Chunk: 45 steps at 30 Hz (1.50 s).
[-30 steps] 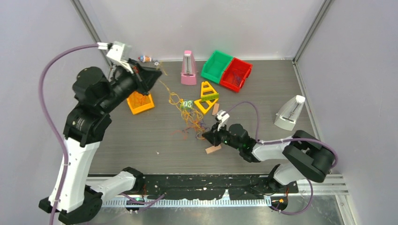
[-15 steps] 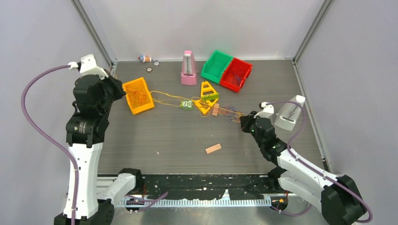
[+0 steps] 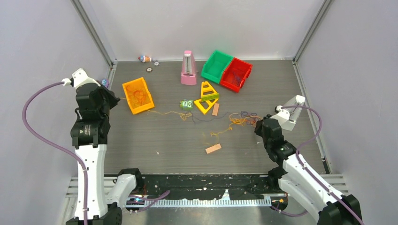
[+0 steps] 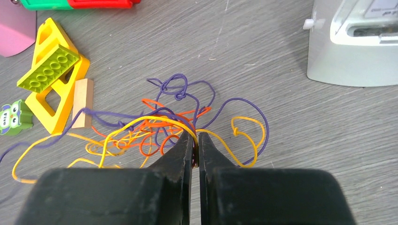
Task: Untangle the cables
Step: Untie the cable.
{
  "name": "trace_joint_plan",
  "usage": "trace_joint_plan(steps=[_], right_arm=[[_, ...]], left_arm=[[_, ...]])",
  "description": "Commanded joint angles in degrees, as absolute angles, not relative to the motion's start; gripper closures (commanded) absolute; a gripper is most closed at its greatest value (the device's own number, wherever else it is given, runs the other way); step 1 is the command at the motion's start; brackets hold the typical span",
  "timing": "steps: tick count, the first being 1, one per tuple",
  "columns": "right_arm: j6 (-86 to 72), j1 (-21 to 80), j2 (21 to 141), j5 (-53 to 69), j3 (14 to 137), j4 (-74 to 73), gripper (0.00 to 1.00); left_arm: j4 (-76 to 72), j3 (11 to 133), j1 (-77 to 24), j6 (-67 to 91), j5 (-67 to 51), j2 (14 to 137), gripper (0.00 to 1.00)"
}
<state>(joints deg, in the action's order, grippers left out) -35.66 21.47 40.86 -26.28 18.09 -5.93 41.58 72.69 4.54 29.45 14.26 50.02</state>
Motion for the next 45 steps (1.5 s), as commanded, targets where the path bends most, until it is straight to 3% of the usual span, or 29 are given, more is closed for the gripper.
trace_joint_plan(steps=[1,3,4,6,8,10,16,32,45], right_arm=[[-32.57,21.18,40.96,-24.49,22.63,-6.06,0.95],[-29.12,21.18,41.55,-19.08,23.48,-4.89,0.79],[-27.52,21.23,41.65,-15.87,23.56,-3.67,0.53],[-23.9,21.19,41.99,-7.54,23.45,0.02,0.26],[-21.98,21.18,42.81,-0.8,23.61,2.65,0.11],[-19.92,21.34,44.74,5.58,25.09,2.76,0.07],[-12.67,25.23,52.22,11.53,32.87,-0.37,0.05],[-10.81,41.76,75.09,8.84,45.86,2.39,0.07],[-10.15,46.92,91.36,6.84,57.57,0.35,0.09]], left_arm=[[35.29,71.57,5.01,28.82,7.33,49.78,1.0],[33.23,70.21,5.01,29.03,1.35,49.55,1.0],[31.0,69.06,4.93,29.03,-3.86,49.24,1.0],[26.9,66.98,4.92,29.31,-12.03,48.92,1.0],[26.21,66.19,4.92,30.29,-15.35,49.46,1.0],[26.02,65.59,4.89,30.06,-18.27,50.19,1.0],[25.63,62.73,4.89,28.85,-21.91,50.0,1.0],[24.9,56.02,4.84,25.58,-15.93,44.1,1.0],[28.1,56.53,4.83,24.44,-20.08,51.83,1.0]])
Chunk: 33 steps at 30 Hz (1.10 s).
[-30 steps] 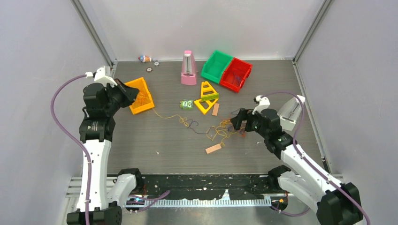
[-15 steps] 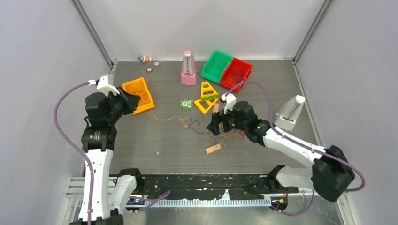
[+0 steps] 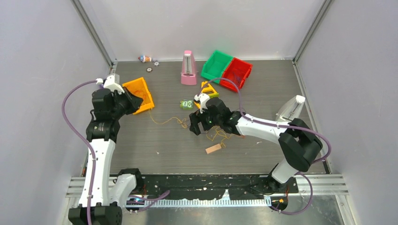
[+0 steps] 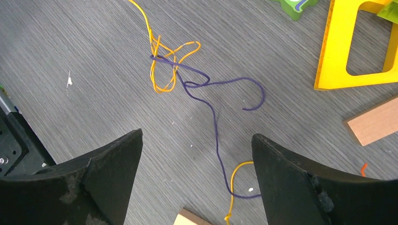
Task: Untangle the cables
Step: Untie the cable.
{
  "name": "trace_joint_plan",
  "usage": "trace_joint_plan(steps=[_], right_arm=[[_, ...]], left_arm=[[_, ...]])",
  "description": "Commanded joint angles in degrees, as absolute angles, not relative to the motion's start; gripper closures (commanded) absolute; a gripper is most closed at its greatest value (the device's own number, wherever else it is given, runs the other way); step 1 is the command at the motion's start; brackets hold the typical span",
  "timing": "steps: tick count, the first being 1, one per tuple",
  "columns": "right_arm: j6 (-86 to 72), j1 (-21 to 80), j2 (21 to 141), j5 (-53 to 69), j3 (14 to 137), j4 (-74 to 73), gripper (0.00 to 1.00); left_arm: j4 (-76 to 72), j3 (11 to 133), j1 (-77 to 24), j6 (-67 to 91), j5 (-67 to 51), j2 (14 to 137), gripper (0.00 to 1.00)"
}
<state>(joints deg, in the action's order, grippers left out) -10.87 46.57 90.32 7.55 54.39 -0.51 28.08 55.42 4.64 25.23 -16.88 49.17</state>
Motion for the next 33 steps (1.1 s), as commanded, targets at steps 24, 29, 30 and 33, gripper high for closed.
trace_joint_plan(steps=[24,29,30,33], right_arm=[[-7.63,50.65,103.1,-0.97,63.07,-5.57,0.12],[-5.2,52.65,107.36,-8.96,66.93,-3.55,0.25],[-4.75,52.89,108.75,-9.89,67.43,-3.49,0.29],[-4.42,53.05,110.63,-11.42,68.26,-3.0,0.55]], left_arm=[[30.46,58.82,4.83,24.2,-22.3,56.08,1.0],[30.76,59.03,4.79,23.99,-21.91,56.15,1.0],[30.84,59.11,4.77,23.92,-21.81,56.14,1.0],[30.93,59.0,4.77,23.75,-21.59,55.99,1.0]])
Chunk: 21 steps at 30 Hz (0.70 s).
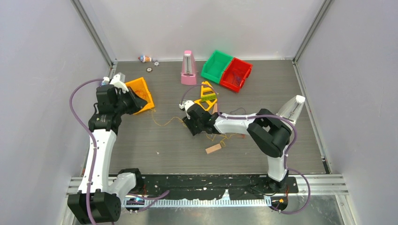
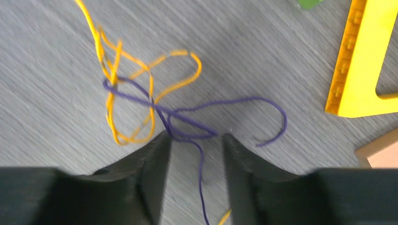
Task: Untangle the cables
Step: Untie the cable.
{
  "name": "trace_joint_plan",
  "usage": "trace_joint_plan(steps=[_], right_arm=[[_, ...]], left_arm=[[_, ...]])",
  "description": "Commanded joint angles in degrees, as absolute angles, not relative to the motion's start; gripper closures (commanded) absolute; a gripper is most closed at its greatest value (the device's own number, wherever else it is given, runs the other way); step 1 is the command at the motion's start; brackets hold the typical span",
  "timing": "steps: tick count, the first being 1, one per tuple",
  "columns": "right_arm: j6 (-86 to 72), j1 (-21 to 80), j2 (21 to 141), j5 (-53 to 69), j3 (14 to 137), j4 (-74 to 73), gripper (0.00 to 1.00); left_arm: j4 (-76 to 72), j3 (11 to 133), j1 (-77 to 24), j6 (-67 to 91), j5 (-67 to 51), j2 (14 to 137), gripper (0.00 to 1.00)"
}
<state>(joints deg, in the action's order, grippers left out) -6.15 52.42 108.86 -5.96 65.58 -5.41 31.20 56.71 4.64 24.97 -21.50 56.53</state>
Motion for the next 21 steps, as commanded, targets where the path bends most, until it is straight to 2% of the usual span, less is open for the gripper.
trace_joint_plan(steps=[1,4,13,14,16,19,20,21], right_arm=[[-4.14,53.08,110.87,-11.6,68.01,-2.69,0.6],[-3.73,53.09,108.62,-12.41,65.14,-1.24,0.93],[-3.97,52.96,91.44,-6.04,49.85,5.5,0.95],[-4.18,52.99,89.02,-4.87,49.14,5.35,0.95],[-4.6,52.78,86.15,0.01,48.32,3.38,0.95],[-4.85,52.68,83.51,6.84,50.61,-5.02,0.95],[-4.86,52.68,83.11,7.55,51.46,-6.42,0.95],[-4.85,52.62,82.19,8.44,51.74,-8.83,0.95]], left_arm=[[30.91,59.04,4.76,23.71,-21.46,55.92,1.0],[30.98,59.04,4.83,23.73,-21.38,56.18,1.0],[35.07,61.28,4.11,22.26,-23.21,60.66,0.98],[36.38,62.09,3.55,21.59,-23.52,61.71,0.85],[39.97,64.61,0.88,19.66,-22.85,64.66,0.41],[44.97,68.14,-5.04,16.96,-19.06,67.09,0.09],[45.13,68.23,-6.21,16.45,-18.85,66.86,0.02],[44.37,68.07,-7.26,16.36,-19.04,66.55,0.01]])
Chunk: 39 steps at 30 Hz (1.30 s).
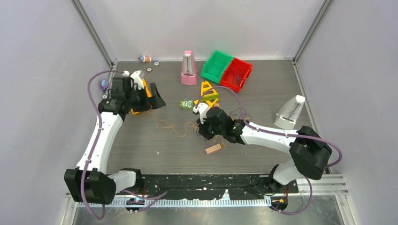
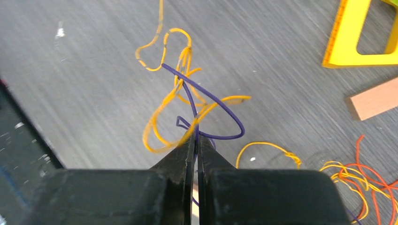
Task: Untangle the cables
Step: Untie the cable.
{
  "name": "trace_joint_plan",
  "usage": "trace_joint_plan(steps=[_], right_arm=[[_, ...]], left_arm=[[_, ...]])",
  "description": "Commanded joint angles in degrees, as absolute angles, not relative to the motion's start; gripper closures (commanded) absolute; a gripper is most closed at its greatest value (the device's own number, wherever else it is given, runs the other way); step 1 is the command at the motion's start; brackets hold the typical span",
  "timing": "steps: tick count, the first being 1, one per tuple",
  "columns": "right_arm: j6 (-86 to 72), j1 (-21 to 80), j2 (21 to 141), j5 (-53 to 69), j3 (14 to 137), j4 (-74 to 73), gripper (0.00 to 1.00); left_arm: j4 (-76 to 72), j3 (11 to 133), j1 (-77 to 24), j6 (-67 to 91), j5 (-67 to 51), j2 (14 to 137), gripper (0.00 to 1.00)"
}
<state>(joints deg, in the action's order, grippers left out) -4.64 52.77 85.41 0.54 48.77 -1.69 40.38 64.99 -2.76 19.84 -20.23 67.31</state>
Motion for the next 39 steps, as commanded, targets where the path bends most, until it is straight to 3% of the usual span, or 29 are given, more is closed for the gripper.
trace_joint_plan(steps=[1,9,18,22,28,31,34,37,39], right_arm=[[-4.84,52.53,81.79,8.74,52.18,-10.73,0.95],[-4.67,51.21,78.71,13.93,54.83,-17.02,0.95],[-6.41,45.57,75.3,25.63,55.96,-20.15,0.95],[-5.76,44.04,75.28,28.85,57.02,-21.7,0.95],[-5.54,43.28,75.41,30.3,58.24,-22.83,0.95],[-5.73,42.97,75.44,30.76,58.36,-22.85,0.95],[-6.03,42.54,75.49,30.88,58.44,-22.77,0.95],[-6.25,42.02,75.67,30.22,58.4,-22.76,0.95],[-6.51,41.56,75.68,28.94,58.21,-22.68,0.95]], left_arm=[[43.54,67.44,-8.16,16.37,-19.68,66.02,0.0],[31.1,56.3,-19.17,20.68,-25.19,62.69,0.06],[-7.5,33.31,-27.41,24.05,-26.21,55.31,0.17],[-15.6,31.61,-27.98,22.19,-29.17,59.2,0.3],[-20.32,32.81,-31.56,19.95,-29.45,65.55,0.29],[-20.65,33.76,-32.36,19.57,-29.79,67.47,0.33],[-19.18,34.68,-32.56,19.11,-29.63,69.01,0.53],[-16.25,36.48,-32.53,18.95,-29.68,69.85,0.96],[-14.0,37.5,-32.59,18.97,-29.56,69.98,1.0]])
